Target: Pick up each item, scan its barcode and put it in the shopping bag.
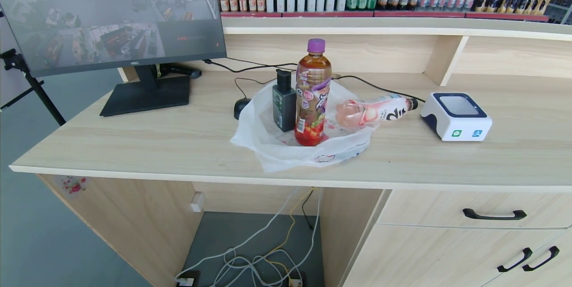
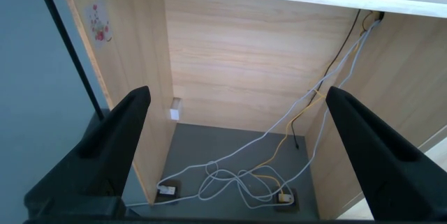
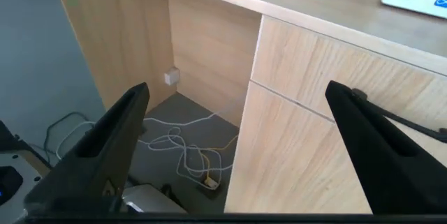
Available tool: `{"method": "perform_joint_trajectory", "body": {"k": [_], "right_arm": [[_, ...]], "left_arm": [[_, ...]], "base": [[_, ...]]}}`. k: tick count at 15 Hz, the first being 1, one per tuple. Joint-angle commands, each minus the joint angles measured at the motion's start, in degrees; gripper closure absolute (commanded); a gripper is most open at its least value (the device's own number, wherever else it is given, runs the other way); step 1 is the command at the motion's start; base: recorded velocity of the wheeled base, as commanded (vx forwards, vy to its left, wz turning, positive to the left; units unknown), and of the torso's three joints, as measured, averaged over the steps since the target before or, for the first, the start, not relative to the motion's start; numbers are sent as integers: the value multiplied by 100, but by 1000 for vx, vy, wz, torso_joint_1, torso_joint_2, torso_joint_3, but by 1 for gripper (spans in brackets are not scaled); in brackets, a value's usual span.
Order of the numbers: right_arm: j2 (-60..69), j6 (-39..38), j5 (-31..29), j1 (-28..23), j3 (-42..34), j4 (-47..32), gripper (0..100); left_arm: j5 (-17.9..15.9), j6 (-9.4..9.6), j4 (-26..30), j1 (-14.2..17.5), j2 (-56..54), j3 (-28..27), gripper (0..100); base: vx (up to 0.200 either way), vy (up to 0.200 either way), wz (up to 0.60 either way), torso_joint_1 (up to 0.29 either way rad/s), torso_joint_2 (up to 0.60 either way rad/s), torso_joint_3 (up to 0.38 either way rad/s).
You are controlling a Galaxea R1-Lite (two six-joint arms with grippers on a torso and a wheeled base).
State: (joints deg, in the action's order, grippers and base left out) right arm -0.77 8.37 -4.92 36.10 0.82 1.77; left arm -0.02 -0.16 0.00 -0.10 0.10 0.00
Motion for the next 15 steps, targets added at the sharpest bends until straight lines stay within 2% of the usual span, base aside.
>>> {"method": "perform_joint_trajectory", "body": {"k": [1, 3, 5, 7, 8, 11, 14, 15], "right_arm": [[-380, -143, 62, -164, 85, -282, 0], [-908, -257, 53, -279, 94, -273, 0], [-1162, -328, 53, -1245, 94, -273, 0], [-661, -328, 62, -2397, 94, -273, 0], [-468, -372, 79, -2731, 94, -273, 0], [-477, -504, 71, -2722, 85, -265, 0], [-626, -416, 79, -2968, 85, -282, 0], [-451, -565, 71, -3223, 85, -265, 0]], "left_arm": [[2, -2, 0, 1, -1, 0, 0], [-6, -2, 0, 1, -1, 0, 0], [2, -11, 0, 1, -1, 0, 0], [2, -19, 0, 1, -1, 0, 0], [-6, -19, 0, 1, -1, 0, 0], [2, -19, 0, 1, -1, 0, 0], [2, -19, 0, 1, -1, 0, 0], [2, -19, 0, 1, -1, 0, 0]], "base": [[0, 0, 0, 0, 0, 0], [0, 0, 0, 0, 0, 0], [0, 0, 0, 0, 0, 0], [0, 0, 0, 0, 0, 0], [0, 0, 0, 0, 0, 0], [0, 0, 0, 0, 0, 0], [0, 0, 0, 0, 0, 0], [0, 0, 0, 0, 0, 0]]}}
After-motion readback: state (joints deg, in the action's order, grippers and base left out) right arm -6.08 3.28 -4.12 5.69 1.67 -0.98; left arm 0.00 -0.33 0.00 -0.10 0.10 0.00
